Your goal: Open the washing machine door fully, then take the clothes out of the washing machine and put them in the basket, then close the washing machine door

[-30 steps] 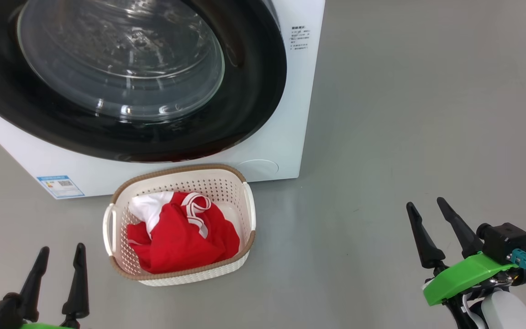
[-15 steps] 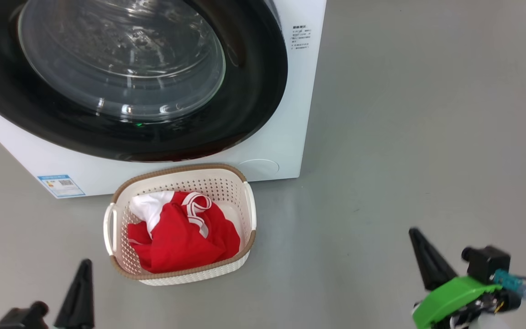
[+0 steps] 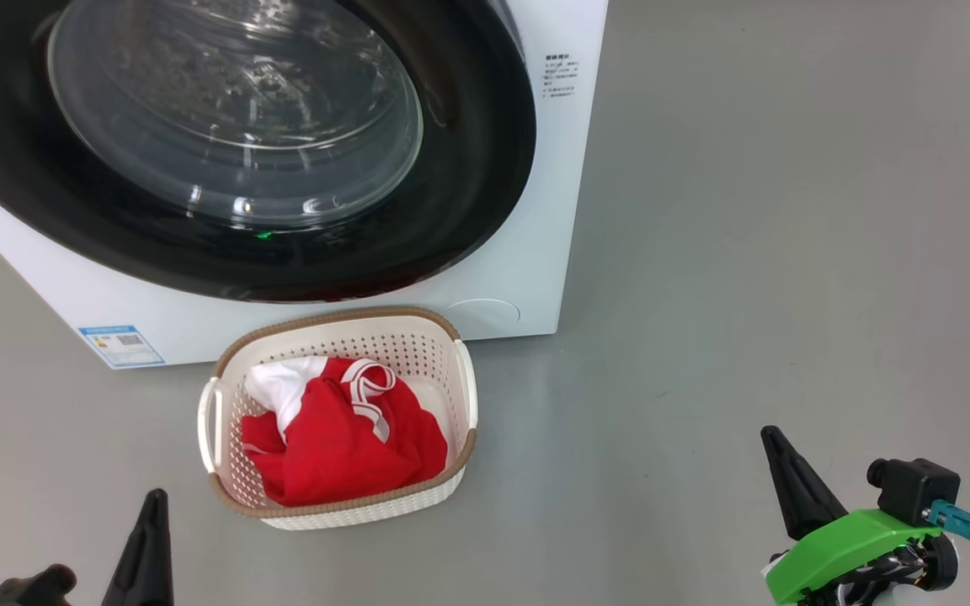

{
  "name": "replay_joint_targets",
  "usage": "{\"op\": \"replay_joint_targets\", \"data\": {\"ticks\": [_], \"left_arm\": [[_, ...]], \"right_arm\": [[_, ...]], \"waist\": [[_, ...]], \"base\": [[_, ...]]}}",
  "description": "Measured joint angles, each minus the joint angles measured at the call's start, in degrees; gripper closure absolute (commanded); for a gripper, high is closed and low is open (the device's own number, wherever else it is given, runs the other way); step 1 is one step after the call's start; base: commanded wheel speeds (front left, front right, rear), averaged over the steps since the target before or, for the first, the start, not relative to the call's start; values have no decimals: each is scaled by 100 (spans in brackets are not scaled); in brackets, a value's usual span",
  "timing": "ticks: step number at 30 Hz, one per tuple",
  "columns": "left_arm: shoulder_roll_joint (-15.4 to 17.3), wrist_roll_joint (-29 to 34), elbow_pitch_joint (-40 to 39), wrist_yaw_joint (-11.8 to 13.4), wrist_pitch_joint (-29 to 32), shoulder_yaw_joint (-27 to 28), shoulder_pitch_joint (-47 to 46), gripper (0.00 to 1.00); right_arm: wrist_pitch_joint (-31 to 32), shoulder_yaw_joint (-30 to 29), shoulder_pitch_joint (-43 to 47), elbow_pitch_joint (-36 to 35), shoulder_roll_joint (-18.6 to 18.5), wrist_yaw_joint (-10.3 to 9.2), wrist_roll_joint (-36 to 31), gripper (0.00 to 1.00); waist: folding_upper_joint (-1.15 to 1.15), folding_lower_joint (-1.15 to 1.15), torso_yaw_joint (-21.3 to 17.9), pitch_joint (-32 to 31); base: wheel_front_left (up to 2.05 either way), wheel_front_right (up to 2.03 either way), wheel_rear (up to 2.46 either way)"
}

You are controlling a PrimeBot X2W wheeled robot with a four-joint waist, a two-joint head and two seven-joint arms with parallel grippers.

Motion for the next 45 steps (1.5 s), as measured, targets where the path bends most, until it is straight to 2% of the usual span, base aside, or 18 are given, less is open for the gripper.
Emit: {"op": "replay_joint_targets", "data": {"ticks": [45], "left_arm": [[-196, -2496, 16, 0, 705, 227, -51, 100]], "right_arm": [[732, -460, 123, -376, 219, 0, 2525, 100]], "waist": [[0, -1, 150, -237]], "base": [[0, 0, 0]]}}
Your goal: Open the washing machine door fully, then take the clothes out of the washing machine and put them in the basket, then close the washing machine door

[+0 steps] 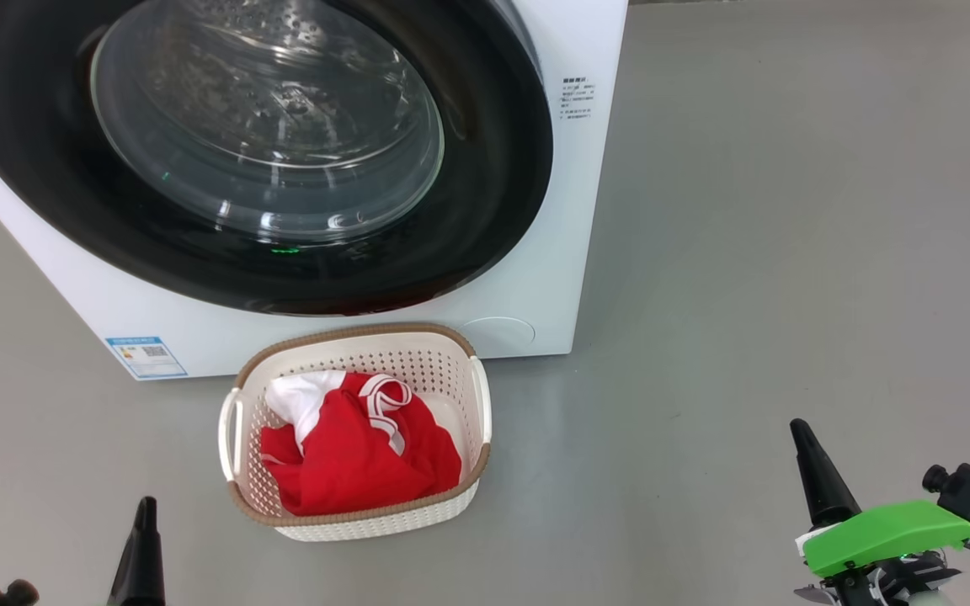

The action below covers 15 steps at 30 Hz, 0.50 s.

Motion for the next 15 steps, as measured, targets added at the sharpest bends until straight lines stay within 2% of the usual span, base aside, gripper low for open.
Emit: {"op": "replay_joint_targets", "data": {"ticks": [15], "left_arm": [[-62, -839, -1, 1, 235, 79, -90, 100]], "right_arm": [[245, -165, 5, -127, 93, -3, 835, 100]], "waist": [[0, 0, 50, -79]], "base": [[0, 0, 0]]}}
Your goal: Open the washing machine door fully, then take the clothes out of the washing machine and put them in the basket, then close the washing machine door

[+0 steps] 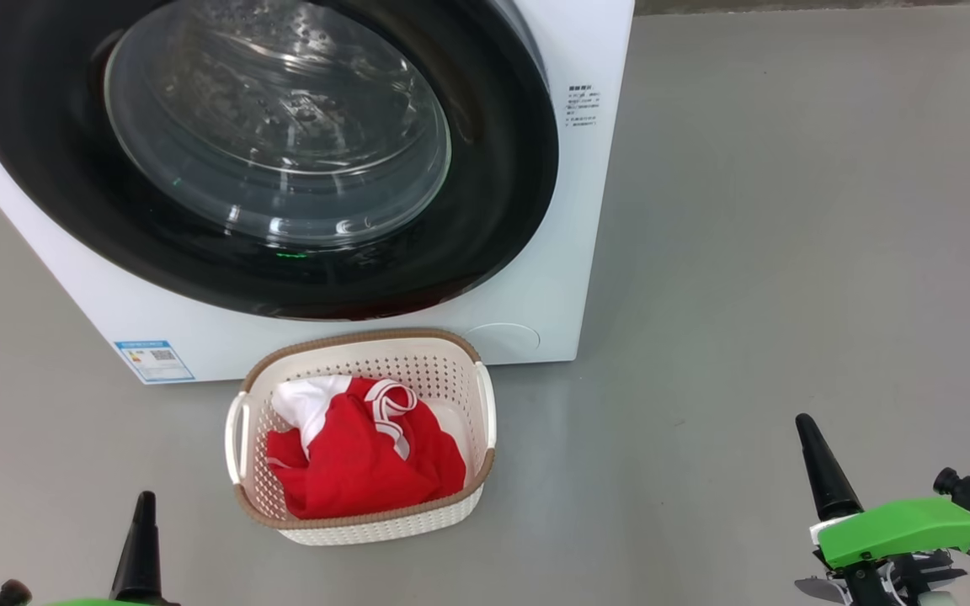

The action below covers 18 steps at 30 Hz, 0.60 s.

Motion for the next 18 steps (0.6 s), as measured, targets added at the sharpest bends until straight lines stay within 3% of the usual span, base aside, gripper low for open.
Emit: {"op": "replay_joint_targets", "data": {"ticks": [18], "left_arm": [[-96, -968, 0, -1, 275, 114, -26, 100]], "right_arm": [[293, -204, 122, -147, 89, -1, 1001, 100]], "waist": [[0, 0, 61, -95]], "base": [[0, 0, 0]]}}
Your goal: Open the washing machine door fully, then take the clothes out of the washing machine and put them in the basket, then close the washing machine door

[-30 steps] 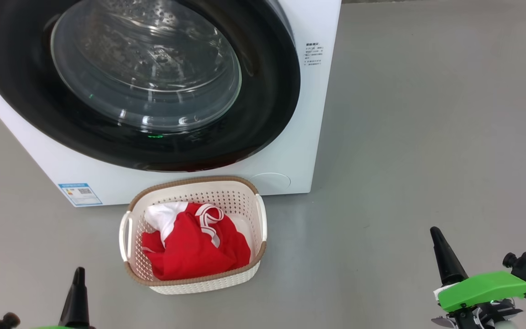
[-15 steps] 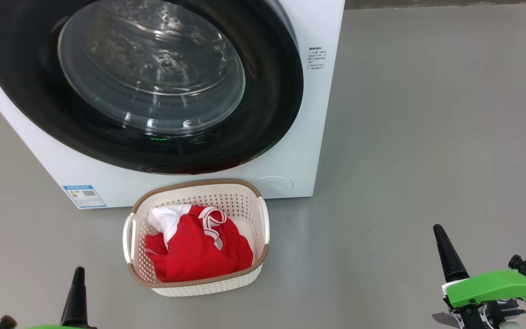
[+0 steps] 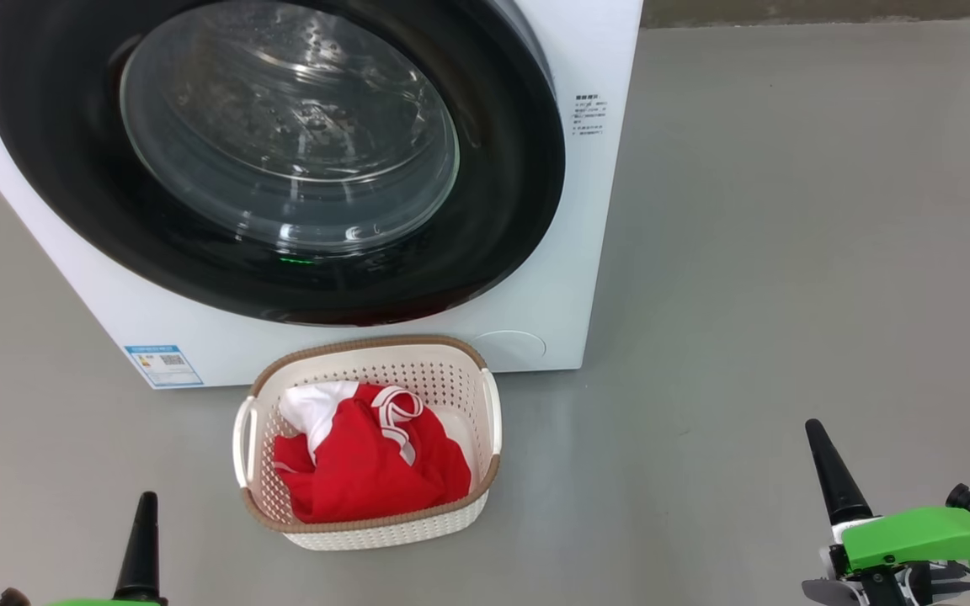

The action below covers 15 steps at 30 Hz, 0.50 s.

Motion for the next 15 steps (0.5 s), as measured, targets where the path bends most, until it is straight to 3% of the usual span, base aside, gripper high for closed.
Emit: {"op": "replay_joint_targets", "data": {"ticks": [15], "left_arm": [[-79, -833, -1, 0, 253, 92, -86, 100]], "right_arm": [[243, -164, 10, -131, 94, 0, 836, 100]], "waist": [[0, 0, 50, -79]], "base": [[0, 0, 0]]}}
